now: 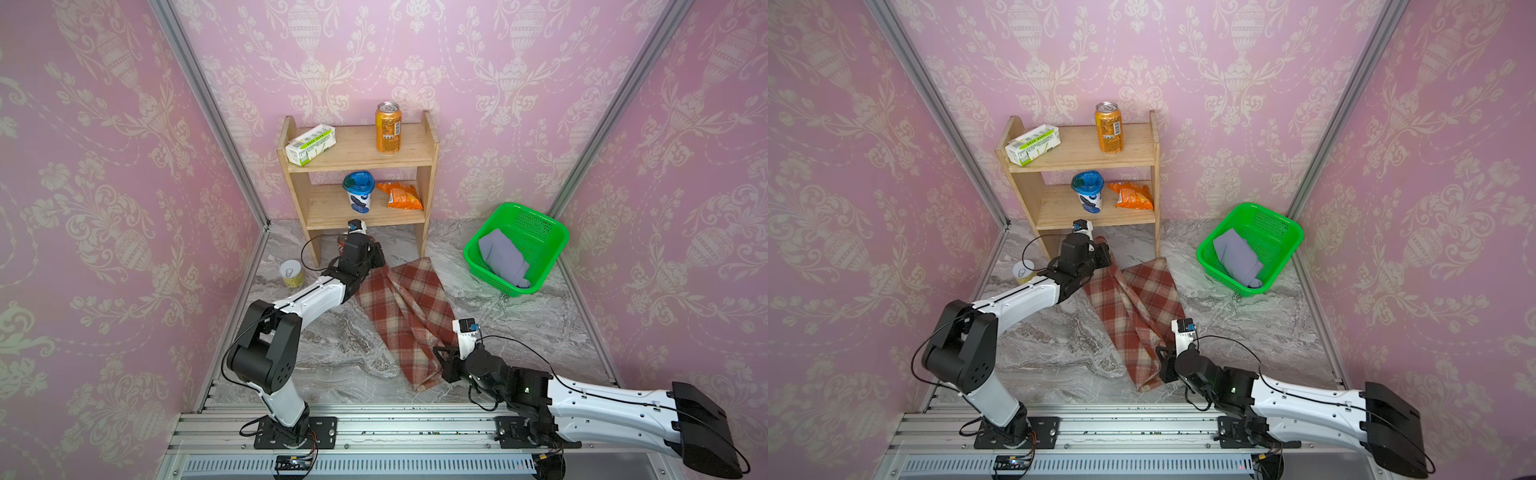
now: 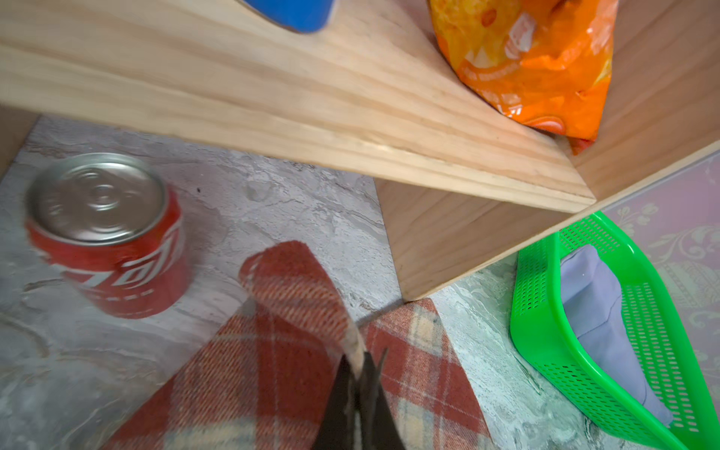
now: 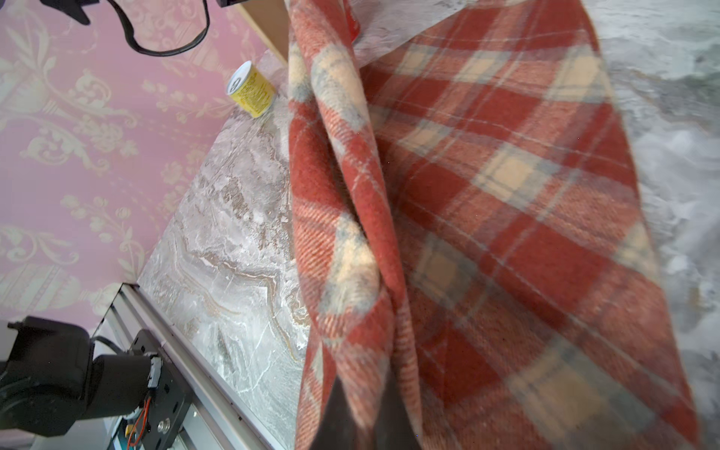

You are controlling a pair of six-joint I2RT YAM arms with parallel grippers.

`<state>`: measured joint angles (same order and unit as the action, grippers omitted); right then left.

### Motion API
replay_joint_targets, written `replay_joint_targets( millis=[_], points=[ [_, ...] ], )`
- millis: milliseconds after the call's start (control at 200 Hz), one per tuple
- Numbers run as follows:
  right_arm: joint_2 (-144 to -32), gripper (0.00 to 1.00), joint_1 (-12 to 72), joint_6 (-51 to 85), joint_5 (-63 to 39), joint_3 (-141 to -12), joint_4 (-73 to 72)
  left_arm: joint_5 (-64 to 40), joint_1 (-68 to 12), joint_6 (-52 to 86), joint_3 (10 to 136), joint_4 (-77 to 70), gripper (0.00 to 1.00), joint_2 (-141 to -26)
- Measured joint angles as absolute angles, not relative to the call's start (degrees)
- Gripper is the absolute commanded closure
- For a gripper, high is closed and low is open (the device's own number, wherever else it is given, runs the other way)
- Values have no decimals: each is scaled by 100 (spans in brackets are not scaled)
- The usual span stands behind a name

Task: Roll up the skirts
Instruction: Fold the skirt at the center of the board.

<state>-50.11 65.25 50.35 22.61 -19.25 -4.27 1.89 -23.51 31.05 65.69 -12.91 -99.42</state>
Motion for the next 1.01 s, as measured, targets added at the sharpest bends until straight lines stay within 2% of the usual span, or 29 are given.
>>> replay_joint_targets(
  millis=[380, 440, 470, 490, 515, 565, 575, 811, 1006],
  points=[
    [-4423, 100, 6270, 6431, 2792, -1662, 867, 49, -3013, 2845, 8042, -1192, 100, -11450],
    [-4383, 100, 6250, 6591, 2832, -1649, 1046, -5, -3079, 2781, 8154, -1214, 86, -11607],
    [-4383, 85, 6237, 6641, 2838, -1649, 1122, -43, -3100, 2740, 8182, -1251, 72, -11675],
    [-4386, 67, 6237, 6696, 2836, -1649, 1164, -80, -3111, 2672, 8195, -1282, 61, -11712],
    [-4392, 41, 6235, 6744, 2834, -1649, 1249, -106, -3111, 2624, 8219, -1365, 47, -11771],
    [-4412, 4, 6233, 6781, 2818, -1643, 1415, -163, -3092, 2556, 8285, -1507, 36, -11876],
    [-4418, 1, 6233, 6790, 2814, -1640, 1446, -185, -3085, 2536, 8298, -1540, 36, -11893],
    [-4571, 0, 6038, 6711, 2823, -1743, 1909, -722, -3033, 1806, 8134, -2176, 33, -11854],
    [-4174, 0, 5419, 6318, 2770, -1970, 1977, -1284, -3052, 423, 6681, -2471, 40, -10508]
  ],
)
